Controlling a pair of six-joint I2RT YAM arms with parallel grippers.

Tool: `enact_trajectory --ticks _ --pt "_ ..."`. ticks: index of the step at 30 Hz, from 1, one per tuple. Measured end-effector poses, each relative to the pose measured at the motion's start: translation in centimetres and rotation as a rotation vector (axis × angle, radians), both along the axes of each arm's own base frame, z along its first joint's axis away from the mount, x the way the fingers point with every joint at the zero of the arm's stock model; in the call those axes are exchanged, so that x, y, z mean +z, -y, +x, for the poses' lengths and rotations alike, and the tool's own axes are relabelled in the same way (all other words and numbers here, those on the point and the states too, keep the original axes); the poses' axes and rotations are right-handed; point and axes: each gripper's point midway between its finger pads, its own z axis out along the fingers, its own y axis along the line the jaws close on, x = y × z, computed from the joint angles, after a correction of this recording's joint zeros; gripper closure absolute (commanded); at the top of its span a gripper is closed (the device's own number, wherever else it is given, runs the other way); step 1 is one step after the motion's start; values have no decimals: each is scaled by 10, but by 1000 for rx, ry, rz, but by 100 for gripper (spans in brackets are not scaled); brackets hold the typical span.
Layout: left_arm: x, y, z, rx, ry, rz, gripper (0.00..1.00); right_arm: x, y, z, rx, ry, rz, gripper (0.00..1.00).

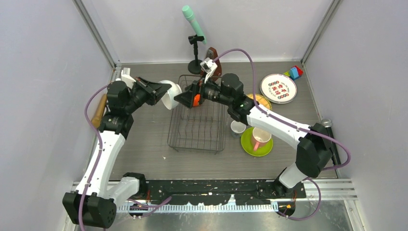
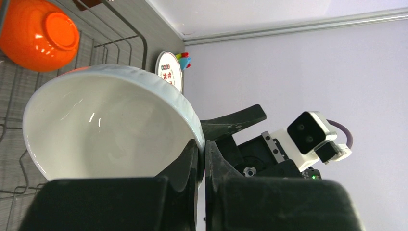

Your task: Load the mixed dishes into the dish rack

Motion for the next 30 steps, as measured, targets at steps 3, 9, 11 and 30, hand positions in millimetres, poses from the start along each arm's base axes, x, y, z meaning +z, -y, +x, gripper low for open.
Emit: enact_trajectory --ticks 3,9,11,30 --pt "3 2 2 -13 5 -15 100 -5 -5 -2 5 3 -11 0" --pt "4 6 4 -33 3 -39 100 -24 -16 -2 -4 -11 -45 0" --pt "5 7 4 -36 1 -46 100 -31 -19 0 -14 -14 -60 2" --pt "0 6 8 -24 -15 -45 100 -35 -22 7 -58 25 -83 48"
